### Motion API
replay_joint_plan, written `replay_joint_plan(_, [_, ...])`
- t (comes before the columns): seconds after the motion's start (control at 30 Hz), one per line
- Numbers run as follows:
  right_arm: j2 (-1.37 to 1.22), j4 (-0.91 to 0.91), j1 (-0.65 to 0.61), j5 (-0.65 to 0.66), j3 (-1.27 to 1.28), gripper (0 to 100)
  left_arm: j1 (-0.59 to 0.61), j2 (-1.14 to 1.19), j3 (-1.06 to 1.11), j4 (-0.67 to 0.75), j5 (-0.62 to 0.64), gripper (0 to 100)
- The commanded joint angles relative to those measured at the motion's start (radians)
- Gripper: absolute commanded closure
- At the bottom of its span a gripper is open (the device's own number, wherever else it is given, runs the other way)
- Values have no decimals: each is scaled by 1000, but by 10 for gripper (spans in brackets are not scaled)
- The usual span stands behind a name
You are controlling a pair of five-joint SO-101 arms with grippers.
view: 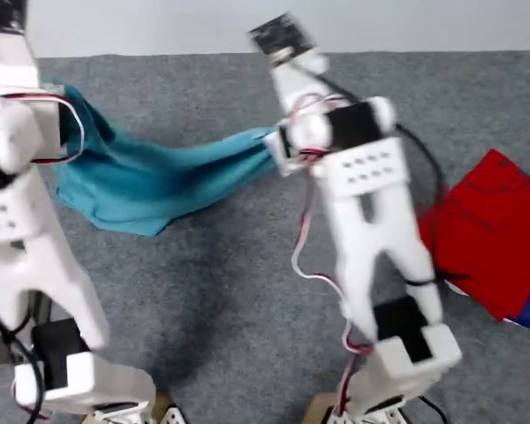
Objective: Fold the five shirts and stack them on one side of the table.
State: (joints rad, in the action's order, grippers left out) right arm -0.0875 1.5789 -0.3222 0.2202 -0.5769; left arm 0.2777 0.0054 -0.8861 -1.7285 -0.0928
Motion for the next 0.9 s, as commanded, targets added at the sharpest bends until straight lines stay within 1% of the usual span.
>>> replay_joint_plan(0.0, [147,-15,99,72,-49,987,-12,-69,-113,-23,15,995])
replay_joint_plan(0.13, [263,-31,182,130,-49,987,-11,-114,-177,-23,-5,995])
replay_joint_plan(0.3, [430,-107,240,192,-49,987,-29,-176,-249,-3,-153,995])
replay_joint_plan(0.4, [507,-128,240,210,-49,987,-37,-210,-278,-2,-203,995])
replay_joint_plan(0.57, [601,-127,263,212,-49,987,-32,-275,-305,-2,-210,995])
replay_joint_plan(0.77, [728,-127,351,213,-49,987,-31,-377,-355,5,-213,995])
replay_joint_plan(0.87, [802,-127,392,213,-49,987,-31,-428,-392,43,-213,995])
